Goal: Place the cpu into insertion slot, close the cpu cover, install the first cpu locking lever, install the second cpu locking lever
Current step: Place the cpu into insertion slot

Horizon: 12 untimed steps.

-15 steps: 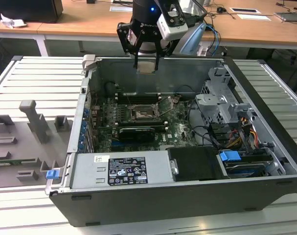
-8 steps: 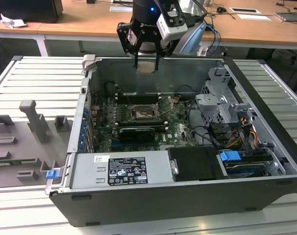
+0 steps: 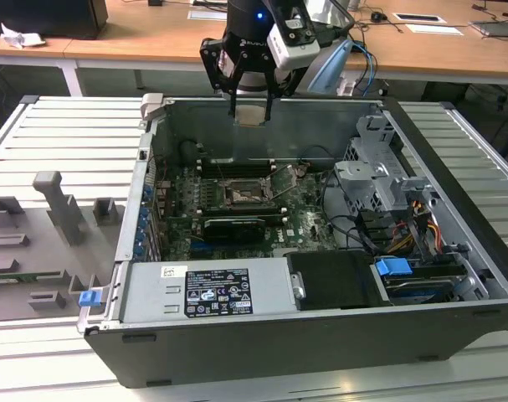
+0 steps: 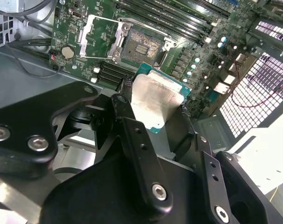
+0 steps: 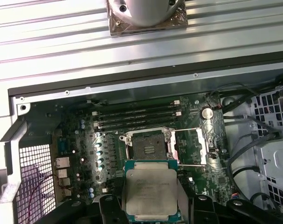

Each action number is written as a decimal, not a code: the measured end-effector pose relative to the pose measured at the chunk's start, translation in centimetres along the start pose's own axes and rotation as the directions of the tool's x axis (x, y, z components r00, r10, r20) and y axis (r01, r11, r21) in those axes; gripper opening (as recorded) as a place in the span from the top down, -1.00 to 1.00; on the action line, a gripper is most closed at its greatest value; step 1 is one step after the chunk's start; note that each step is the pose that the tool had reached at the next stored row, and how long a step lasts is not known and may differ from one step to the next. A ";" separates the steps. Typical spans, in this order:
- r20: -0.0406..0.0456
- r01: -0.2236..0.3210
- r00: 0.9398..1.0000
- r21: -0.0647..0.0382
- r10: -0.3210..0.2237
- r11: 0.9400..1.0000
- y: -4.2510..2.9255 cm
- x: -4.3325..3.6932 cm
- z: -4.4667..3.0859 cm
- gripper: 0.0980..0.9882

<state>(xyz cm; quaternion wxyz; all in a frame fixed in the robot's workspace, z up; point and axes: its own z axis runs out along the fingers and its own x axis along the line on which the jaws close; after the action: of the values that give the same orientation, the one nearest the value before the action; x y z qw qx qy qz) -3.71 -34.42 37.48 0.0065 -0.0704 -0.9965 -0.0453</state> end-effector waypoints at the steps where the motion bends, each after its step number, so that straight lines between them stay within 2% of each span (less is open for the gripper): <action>1: 0.000 -0.002 1.000 0.000 0.002 1.000 0.00 0.00 0.00 0.03; 12: 0.004 -0.047 0.999 -0.001 0.047 0.999 -0.01 0.01 0.06 0.03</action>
<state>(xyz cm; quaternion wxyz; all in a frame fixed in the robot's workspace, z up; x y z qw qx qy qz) -3.72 -34.43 37.42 0.0054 -0.0938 -0.9945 -0.0454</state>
